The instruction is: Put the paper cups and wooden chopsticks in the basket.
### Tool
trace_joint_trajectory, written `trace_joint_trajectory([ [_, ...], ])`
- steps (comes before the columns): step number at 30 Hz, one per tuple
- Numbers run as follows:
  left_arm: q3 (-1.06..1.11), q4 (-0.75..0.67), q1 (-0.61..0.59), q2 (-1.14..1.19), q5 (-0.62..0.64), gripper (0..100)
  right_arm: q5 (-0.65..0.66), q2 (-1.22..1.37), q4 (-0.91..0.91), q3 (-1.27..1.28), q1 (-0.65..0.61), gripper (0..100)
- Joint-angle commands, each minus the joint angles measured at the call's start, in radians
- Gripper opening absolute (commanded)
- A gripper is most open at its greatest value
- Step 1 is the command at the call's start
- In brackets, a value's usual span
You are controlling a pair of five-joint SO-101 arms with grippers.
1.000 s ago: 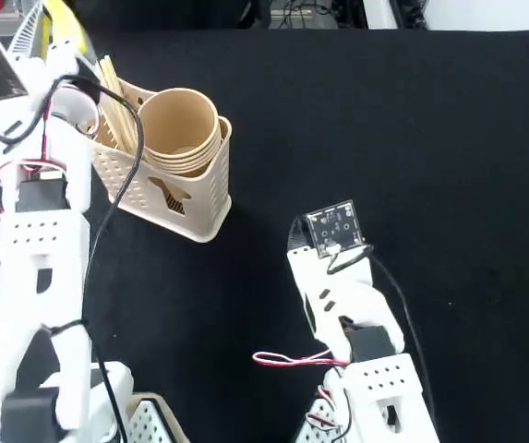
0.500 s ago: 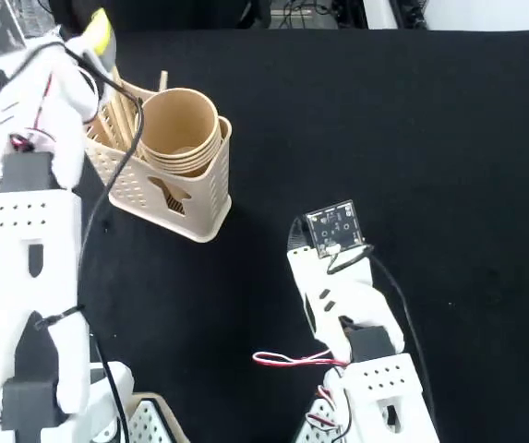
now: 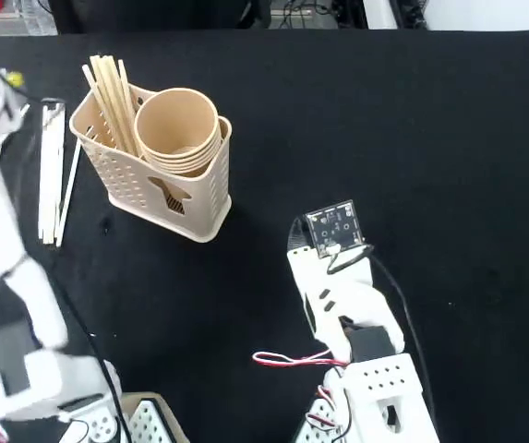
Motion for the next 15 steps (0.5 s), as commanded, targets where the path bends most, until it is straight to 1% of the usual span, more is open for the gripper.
trace_joint_trajectory([
  [1, -0.139, 0.006, -0.117, 0.233, -0.112, 22, 0.008, -0.01, -0.002, -0.001, -0.006, 1.5],
  [6, -0.421, 0.021, -0.189, 0.563, -0.198, 22, 0.008, -0.01, -0.002, -0.001, -0.006, 1.5],
  [10, -0.75, 0.118, -0.205, 0.816, -0.249, 22, 0.008, -0.01, -0.002, -0.001, -0.006, 1.5],
  [12, -0.906, 0.144, -0.206, 0.944, -0.25, 22, 0.008, -0.01, -0.002, -0.001, -0.006, 1.5],
  [15, -1.087, 0.086, -0.213, 1.137, -0.258, 22, 0.008, -0.01, 0.0, -0.001, -0.006, 1.5],
])
